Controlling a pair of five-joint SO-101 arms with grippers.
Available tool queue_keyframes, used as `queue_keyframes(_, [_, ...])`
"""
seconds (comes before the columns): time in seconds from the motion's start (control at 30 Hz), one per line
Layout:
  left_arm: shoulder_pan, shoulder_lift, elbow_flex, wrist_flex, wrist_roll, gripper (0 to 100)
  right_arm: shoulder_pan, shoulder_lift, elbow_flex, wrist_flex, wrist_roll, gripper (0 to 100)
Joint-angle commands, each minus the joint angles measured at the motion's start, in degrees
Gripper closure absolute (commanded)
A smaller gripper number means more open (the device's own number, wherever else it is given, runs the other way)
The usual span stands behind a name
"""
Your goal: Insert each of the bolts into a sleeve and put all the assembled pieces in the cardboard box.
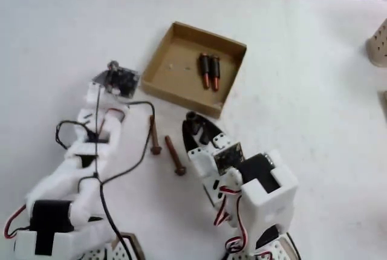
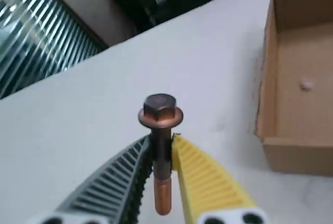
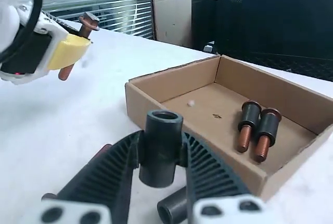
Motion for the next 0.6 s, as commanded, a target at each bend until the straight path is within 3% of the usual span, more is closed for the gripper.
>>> queue_keyframes(0.0, [2.95, -3.21, 1.41, -13.98, 0.7, 95, 0.4, 0.04, 0.26, -1.19, -0.26, 98.1])
queue_keyframes(0.33, [7.43, -3.65, 1.58, -17.67, 0.88, 95, 0.4, 0.04, 0.26, -1.19, -0.18, 98.1])
queue_keyframes(0.57, [11.82, -3.65, 1.85, -24.97, 11.87, 95, 0.4, 0.04, 0.26, -1.1, -0.18, 98.1])
